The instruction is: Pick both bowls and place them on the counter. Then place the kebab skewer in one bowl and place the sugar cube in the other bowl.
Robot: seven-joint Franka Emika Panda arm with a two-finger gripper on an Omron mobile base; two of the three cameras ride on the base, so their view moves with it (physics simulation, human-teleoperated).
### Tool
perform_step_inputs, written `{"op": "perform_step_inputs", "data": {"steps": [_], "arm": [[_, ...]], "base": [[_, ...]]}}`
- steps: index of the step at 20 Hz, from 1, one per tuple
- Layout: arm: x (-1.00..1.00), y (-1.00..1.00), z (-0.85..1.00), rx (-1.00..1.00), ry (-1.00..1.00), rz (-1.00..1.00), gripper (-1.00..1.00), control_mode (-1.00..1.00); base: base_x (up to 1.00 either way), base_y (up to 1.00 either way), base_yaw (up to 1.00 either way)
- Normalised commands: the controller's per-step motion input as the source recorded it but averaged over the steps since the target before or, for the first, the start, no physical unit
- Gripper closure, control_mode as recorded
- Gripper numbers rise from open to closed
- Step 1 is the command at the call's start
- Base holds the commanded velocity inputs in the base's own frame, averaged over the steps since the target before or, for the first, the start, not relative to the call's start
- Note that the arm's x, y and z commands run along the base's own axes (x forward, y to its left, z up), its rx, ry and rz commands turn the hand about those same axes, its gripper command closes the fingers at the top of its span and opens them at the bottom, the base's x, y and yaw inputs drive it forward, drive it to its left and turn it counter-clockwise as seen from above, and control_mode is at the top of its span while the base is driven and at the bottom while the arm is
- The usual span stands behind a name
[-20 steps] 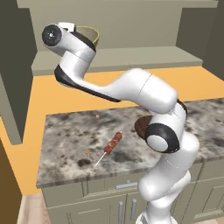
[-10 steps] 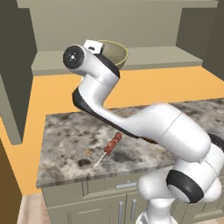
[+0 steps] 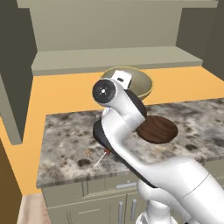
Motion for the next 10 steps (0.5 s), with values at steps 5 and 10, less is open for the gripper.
{"op": "perform_step_inputs", "data": {"steps": [5, 10], "arm": [[-0.26, -0.04, -0.69, 0.0, 0.18, 0.01, 1.0, -1.0], [0.01, 0.31, -0.65, 0.0, 0.15, 0.02, 1.0, -1.0]], "base": [[0.0, 0.0, 0.0], [0.0, 0.0, 0.0]]}}
